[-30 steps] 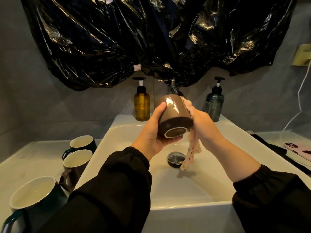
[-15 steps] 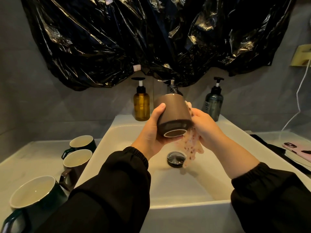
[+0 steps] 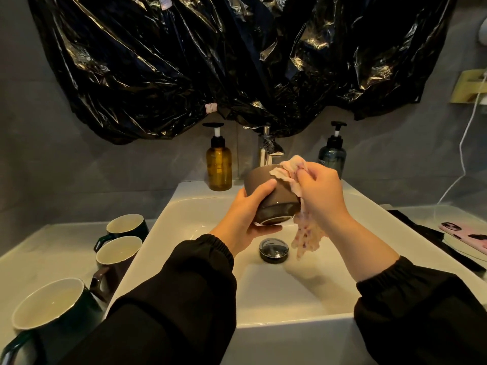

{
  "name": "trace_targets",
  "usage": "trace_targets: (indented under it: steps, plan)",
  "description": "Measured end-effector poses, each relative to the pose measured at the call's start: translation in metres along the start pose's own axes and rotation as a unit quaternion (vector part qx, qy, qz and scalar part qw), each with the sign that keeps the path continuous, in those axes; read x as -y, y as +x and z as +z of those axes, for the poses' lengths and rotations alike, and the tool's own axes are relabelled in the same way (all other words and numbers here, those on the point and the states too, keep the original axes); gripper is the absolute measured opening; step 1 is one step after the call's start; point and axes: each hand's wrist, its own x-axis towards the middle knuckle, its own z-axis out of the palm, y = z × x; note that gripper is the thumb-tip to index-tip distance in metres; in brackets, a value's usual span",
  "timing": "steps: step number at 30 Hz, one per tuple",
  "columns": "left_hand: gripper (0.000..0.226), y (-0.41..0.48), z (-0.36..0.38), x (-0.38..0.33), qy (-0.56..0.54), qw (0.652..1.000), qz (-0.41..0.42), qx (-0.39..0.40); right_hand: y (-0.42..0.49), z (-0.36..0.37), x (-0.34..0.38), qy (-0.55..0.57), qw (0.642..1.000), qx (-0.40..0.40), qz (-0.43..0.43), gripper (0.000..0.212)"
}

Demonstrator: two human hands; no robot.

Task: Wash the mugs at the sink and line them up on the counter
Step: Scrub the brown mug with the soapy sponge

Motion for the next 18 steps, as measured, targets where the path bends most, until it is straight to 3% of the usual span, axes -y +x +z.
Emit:
trace_targets:
  steps: [2,6,9,14,18]
  plan:
    - [0.06,0.001,-0.005,0.0,-0.017,1.0,-0.003,-0.01,0.005,-0.005,-0.001,0.047,0.998,0.035,0.038,0.032]
    - [0.055,0.001,-0.008,-0.005,-0.044,0.999,-0.011,-0.015,0.02,-0.023,-0.005,0.143,0.98,-0.065,0.121,0.016]
    - [0.055,0.0,-0.009,-0.006,-0.036,0.999,-0.01,-0.009,0.015,-0.029,0.0,0.088,0.991,-0.072,0.063,0.03]
    - [0.058,-0.001,-0.006,-0.006,-0.019,1.0,-0.003,-0.006,0.002,-0.01,0.013,0.142,0.988,0.063,0.024,0.023]
    - [0.061,0.001,-0.008,-0.008,-0.032,0.999,0.008,-0.025,-0.006,-0.012,0.005,0.029,0.993,0.038,-0.112,0.023]
